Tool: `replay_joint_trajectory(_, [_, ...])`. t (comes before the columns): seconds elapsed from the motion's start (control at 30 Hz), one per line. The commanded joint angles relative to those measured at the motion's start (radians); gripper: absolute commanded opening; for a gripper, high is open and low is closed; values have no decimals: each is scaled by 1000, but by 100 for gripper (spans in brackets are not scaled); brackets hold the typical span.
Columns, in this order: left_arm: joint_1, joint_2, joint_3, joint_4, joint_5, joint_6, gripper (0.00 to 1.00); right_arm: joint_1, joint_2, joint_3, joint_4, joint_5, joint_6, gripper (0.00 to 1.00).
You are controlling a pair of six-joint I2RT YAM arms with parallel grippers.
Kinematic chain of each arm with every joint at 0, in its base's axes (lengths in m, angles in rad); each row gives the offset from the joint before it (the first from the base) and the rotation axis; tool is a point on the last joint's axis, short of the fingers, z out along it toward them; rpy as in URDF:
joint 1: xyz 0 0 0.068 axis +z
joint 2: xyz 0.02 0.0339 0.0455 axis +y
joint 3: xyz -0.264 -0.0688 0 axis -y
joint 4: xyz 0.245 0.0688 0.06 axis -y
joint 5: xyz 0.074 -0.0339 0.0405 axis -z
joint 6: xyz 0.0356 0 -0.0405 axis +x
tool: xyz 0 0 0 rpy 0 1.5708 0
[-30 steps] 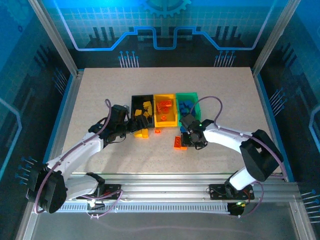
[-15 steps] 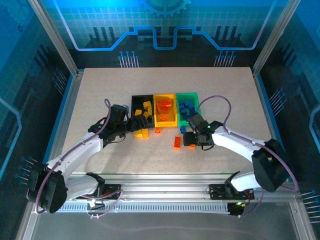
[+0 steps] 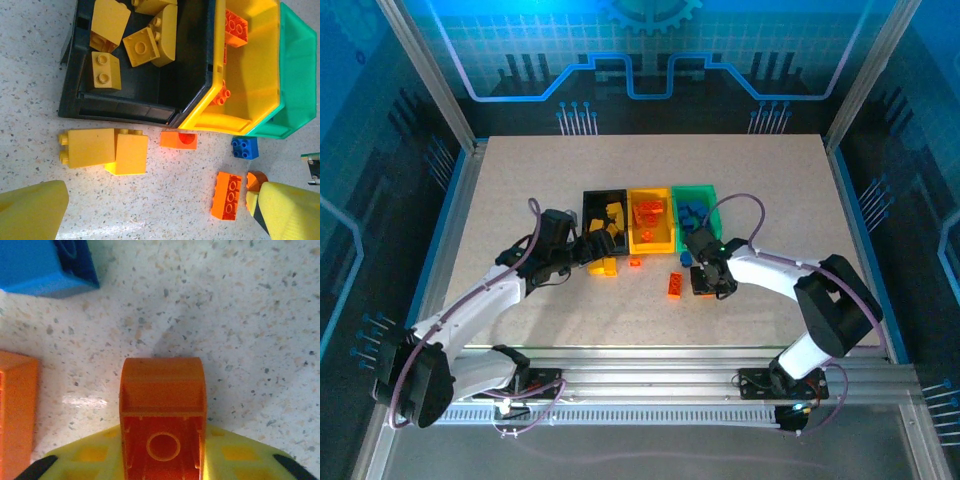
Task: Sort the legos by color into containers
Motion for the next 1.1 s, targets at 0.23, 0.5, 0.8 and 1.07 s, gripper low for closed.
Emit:
replay_joint_trajectory(0.23, [13,-80,-27,-69,-3,10,99,76,64,426,-15,-40,-145,30])
replay_joint_trajectory(0.5, [21,-134,-38,-124,-3,9,99,25,402,782,-35,-26,-134,32])
replay_joint_trajectory(0.8, [26,-171,-46,-136,-7,15,99,31,420,855,-51,-5,-146,77])
replay_joint_trajectory(1.07, [35,-161,-55,-119,-13,22,99,81,148,461,-91,15,13,80])
